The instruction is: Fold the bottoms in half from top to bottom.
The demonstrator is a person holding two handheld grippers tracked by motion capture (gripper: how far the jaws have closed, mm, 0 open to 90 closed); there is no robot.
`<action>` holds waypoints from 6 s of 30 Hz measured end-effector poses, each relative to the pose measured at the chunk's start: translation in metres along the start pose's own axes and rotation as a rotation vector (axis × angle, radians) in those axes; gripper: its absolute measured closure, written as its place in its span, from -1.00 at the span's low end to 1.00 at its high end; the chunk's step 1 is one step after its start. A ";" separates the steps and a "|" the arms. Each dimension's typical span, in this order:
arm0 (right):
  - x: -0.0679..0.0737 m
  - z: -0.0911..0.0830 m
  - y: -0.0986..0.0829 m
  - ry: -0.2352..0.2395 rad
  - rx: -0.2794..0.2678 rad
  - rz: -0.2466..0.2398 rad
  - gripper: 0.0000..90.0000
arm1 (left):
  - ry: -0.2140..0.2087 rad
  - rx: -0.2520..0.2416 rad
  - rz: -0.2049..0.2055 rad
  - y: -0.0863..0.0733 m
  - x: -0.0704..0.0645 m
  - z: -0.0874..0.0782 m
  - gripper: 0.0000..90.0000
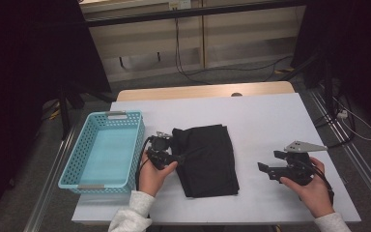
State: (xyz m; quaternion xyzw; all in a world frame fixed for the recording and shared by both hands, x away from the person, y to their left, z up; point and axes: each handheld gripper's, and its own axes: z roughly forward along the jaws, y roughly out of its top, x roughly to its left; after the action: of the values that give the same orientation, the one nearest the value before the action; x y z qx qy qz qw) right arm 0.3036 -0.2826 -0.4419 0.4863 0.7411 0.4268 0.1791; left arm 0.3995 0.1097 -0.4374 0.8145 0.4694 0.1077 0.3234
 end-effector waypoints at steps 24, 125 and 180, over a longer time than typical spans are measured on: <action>0.005 0.003 0.001 0.005 0.000 -0.008 -0.59 | -0.133 0.080 -0.110 -0.025 -0.024 -0.005 0.65; 0.004 0.066 0.041 -0.148 -0.064 0.028 -0.28 | -0.214 0.096 0.117 -0.034 -0.044 -0.010 0.37; 0.018 0.045 0.016 -0.100 -0.020 0.005 -0.43 | -0.166 0.050 0.075 0.002 -0.032 -0.005 -0.59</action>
State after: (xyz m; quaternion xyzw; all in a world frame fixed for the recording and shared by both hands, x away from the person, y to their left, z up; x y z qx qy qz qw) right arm 0.3347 -0.2437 -0.4517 0.5070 0.7257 0.4099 0.2197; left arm 0.3810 0.0847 -0.4281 0.8454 0.4128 0.0400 0.3366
